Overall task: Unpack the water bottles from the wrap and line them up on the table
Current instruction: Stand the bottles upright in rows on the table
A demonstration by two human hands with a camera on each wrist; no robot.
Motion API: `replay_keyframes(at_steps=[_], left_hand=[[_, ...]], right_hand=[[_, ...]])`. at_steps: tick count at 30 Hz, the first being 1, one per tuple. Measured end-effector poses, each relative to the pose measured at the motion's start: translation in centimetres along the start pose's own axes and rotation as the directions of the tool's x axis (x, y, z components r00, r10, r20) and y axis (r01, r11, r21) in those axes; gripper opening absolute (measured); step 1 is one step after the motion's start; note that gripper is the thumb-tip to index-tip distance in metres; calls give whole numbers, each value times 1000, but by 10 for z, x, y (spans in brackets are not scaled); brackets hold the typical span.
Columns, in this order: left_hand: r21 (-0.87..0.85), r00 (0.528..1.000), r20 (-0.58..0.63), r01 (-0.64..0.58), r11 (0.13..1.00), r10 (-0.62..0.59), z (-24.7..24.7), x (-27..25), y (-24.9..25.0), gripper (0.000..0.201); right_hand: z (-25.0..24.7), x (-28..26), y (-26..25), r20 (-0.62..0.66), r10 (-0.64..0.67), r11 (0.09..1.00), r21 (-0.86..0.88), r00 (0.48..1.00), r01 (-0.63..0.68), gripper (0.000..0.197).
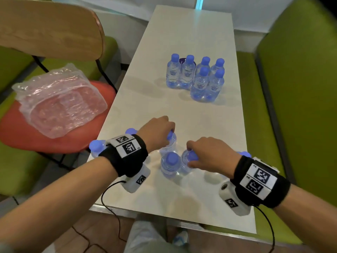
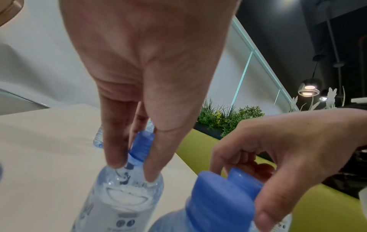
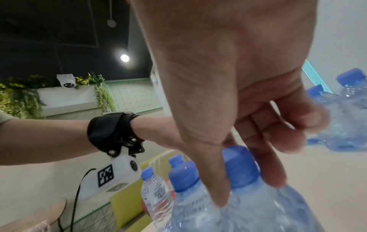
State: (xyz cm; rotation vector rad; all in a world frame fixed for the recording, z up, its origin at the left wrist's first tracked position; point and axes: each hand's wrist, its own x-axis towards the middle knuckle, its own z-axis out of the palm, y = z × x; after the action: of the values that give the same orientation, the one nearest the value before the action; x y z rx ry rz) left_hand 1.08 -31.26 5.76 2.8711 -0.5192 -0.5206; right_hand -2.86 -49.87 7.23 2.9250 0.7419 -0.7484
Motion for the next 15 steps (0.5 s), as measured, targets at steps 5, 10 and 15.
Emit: replay_keyframes(at_steps=[5, 10, 15], left_hand=[[-30, 1000, -15, 2, 1000, -3, -9, 14, -4, 32], [-42, 1000, -28, 2, 999, -4, -22, 42, -7, 34], [-65, 998, -61, 7, 998, -11, -29, 72, -7, 31]], right_hand=[[-2, 9, 12, -76, 48, 994, 97, 996, -40, 28], [-22, 36, 29, -95, 110, 984, 150, 989, -95, 29], [-40, 68, 46, -160, 138, 979, 173, 977, -110, 27]])
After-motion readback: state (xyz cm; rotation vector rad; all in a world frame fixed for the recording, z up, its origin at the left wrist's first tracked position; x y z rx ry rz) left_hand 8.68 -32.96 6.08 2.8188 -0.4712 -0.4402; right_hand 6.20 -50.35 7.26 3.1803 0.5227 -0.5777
